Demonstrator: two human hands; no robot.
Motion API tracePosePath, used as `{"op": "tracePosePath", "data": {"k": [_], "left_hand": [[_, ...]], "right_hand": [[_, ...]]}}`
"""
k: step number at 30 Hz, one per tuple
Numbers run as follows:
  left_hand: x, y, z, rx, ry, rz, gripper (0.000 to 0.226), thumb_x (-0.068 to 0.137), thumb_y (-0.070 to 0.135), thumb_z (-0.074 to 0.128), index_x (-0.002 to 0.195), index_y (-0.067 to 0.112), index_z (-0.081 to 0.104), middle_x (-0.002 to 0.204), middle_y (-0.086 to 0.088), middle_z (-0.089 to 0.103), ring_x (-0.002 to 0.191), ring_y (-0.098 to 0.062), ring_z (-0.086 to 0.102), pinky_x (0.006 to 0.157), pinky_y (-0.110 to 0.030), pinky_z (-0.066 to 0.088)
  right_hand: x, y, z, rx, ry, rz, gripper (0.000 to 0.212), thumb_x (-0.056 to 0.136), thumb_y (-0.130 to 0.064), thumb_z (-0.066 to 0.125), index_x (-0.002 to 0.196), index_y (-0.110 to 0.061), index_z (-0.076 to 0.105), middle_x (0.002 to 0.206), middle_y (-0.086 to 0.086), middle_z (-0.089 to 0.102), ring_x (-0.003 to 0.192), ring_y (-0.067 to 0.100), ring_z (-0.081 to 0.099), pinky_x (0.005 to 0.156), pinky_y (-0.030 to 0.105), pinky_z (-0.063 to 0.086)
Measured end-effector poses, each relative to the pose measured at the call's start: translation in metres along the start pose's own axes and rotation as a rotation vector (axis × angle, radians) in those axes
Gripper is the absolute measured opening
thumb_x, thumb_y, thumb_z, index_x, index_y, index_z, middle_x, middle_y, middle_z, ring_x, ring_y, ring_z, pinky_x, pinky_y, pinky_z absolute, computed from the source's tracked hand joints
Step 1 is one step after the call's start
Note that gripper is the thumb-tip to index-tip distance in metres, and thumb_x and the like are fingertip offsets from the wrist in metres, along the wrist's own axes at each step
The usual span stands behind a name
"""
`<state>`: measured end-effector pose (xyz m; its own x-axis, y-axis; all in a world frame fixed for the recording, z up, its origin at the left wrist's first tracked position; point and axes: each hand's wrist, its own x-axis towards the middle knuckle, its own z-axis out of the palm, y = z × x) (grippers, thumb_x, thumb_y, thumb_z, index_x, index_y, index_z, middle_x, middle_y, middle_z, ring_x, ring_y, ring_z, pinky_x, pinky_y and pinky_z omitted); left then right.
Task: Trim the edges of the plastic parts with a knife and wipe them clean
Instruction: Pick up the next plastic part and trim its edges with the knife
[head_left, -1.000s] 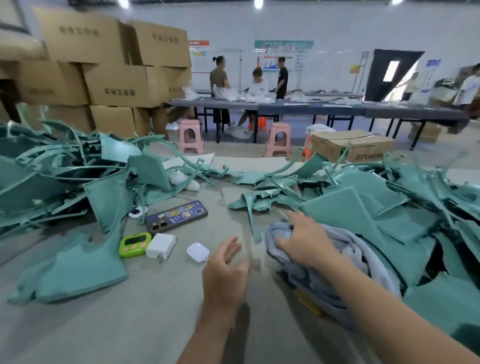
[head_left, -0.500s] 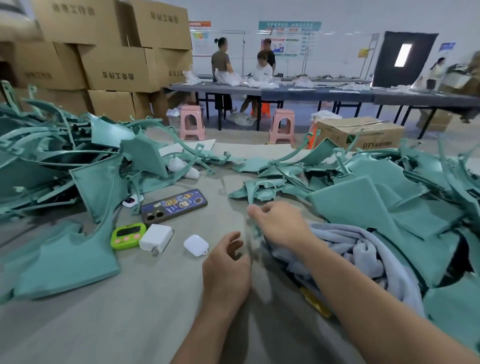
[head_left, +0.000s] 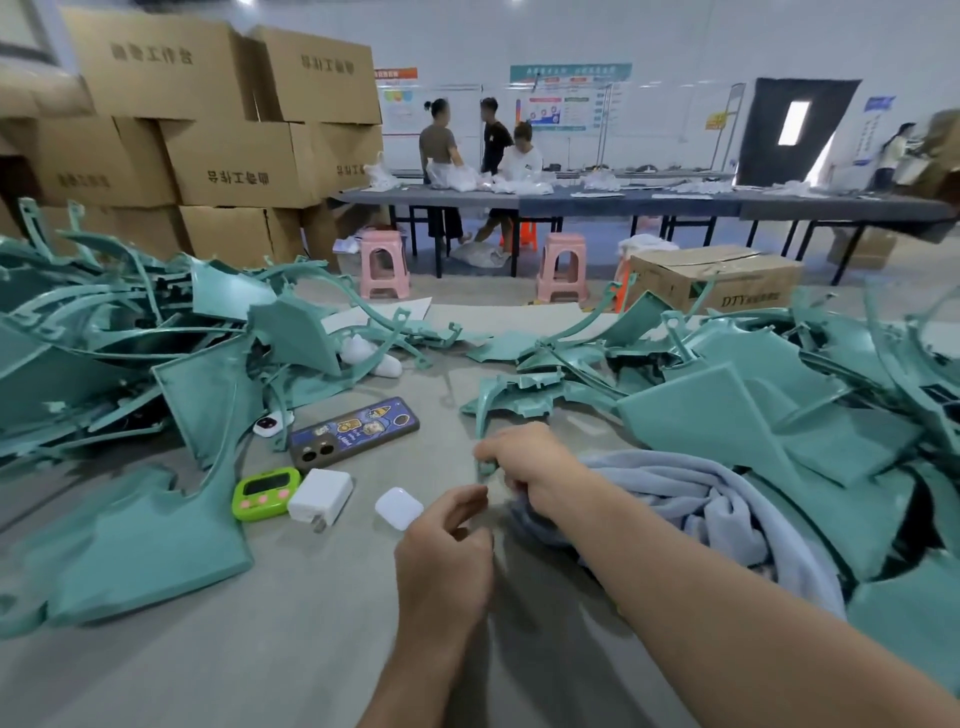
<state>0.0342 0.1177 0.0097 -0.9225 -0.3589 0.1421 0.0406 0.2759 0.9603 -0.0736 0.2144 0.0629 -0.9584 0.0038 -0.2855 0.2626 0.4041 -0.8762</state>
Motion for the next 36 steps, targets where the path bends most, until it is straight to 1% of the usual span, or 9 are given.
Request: {"op": "tracePosePath", "data": {"k": [5,11,14,17,22,28,30,32,36], "left_hand": [[0.014,0.003,-0.008,-0.431,0.118,-0.192,0.018,0.088,0.01,0.069,0.098,0.021,0.079,0.092,0.01,0.078,0.096,-0.01,0.072,0.091,-0.034,0.054],[0.013,0.017,-0.004,-0.974,-0.023,-0.281,0.029,0.102,0.027,0.051,0.116,0.01,0.07,0.087,-0.015,0.076,0.085,-0.023,0.075,0.072,-0.031,0.059],[0.012,0.019,-0.009,-0.956,0.096,-0.276,0.027,0.106,0.023,0.049,0.113,0.006,0.068,0.052,-0.001,0.052,0.048,-0.013,0.055,0.049,-0.02,0.051],[0.013,0.021,-0.022,-0.943,0.063,-0.258,0.036,0.107,0.032,0.044,0.114,0.008,0.069,0.046,0.007,0.031,0.039,-0.008,0.031,0.037,-0.017,0.03],[0.006,0.019,-0.027,-0.578,-0.097,-0.108,0.039,0.104,0.032,0.046,0.095,0.015,0.08,0.044,0.003,0.027,0.036,-0.012,0.03,0.036,-0.019,0.027],[-0.001,0.009,-0.01,-0.151,-0.3,-0.015,0.025,0.093,0.033,0.063,0.077,0.023,0.081,0.042,-0.01,0.049,0.037,-0.018,0.04,0.039,-0.022,0.034],[0.0,0.003,-0.011,-0.065,-0.317,-0.004,0.03,0.092,0.041,0.062,0.075,0.024,0.08,0.046,-0.011,0.058,0.039,-0.018,0.049,0.042,-0.024,0.041],[0.004,-0.001,-0.014,0.029,-0.263,-0.018,0.044,0.095,0.047,0.058,0.071,0.016,0.078,0.051,-0.008,0.065,0.043,-0.015,0.055,0.051,-0.026,0.046],[0.008,-0.001,-0.015,0.019,-0.181,-0.111,0.026,0.098,0.032,0.059,0.081,0.02,0.075,0.062,-0.006,0.071,0.047,-0.015,0.057,0.057,-0.031,0.051]], "right_hand": [[-0.056,0.005,-0.019,0.254,-0.173,-0.282,0.01,0.093,-0.008,0.068,0.083,-0.007,0.071,0.051,-0.003,0.056,0.036,0.008,0.038,0.036,0.018,0.029],[-0.122,0.051,-0.031,-0.311,-0.178,-0.417,0.008,0.083,-0.018,0.071,0.085,-0.022,0.078,0.074,-0.002,0.074,0.062,0.003,0.059,0.065,0.03,0.051],[-0.135,0.067,-0.034,-0.128,-0.054,-0.397,0.012,0.084,-0.019,0.075,0.092,-0.027,0.079,0.083,-0.011,0.077,0.069,0.002,0.067,0.066,0.018,0.053],[-0.132,0.08,-0.061,0.042,-0.022,-0.265,0.013,0.092,-0.011,0.068,0.086,-0.016,0.078,0.077,0.006,0.076,0.063,0.017,0.068,0.064,0.032,0.057],[-0.117,0.102,-0.094,-0.354,0.26,-0.302,0.019,0.092,-0.027,0.065,0.087,-0.042,0.073,0.083,-0.021,0.075,0.077,0.003,0.065,0.062,0.013,0.046],[-0.104,0.116,-0.097,-0.669,0.216,-0.249,0.065,0.098,-0.044,0.056,0.158,-0.028,0.033,0.166,-0.005,0.025,0.152,0.014,0.018,0.122,0.03,0.017],[-0.11,0.114,-0.099,-0.538,0.309,-0.302,0.05,0.097,-0.039,0.06,0.145,-0.031,0.049,0.149,-0.005,0.051,0.134,0.017,0.045,0.111,0.029,0.035],[-0.121,0.112,-0.101,-0.507,0.463,-0.376,0.012,0.093,-0.035,0.065,0.104,-0.033,0.068,0.096,-0.012,0.074,0.085,0.013,0.063,0.078,0.031,0.052],[-0.143,0.113,-0.1,-0.777,0.315,-0.235,0.035,0.08,-0.06,0.064,0.071,-0.027,0.06,0.061,-0.01,0.062,0.06,0.005,0.056,0.052,0.029,0.041]]}}
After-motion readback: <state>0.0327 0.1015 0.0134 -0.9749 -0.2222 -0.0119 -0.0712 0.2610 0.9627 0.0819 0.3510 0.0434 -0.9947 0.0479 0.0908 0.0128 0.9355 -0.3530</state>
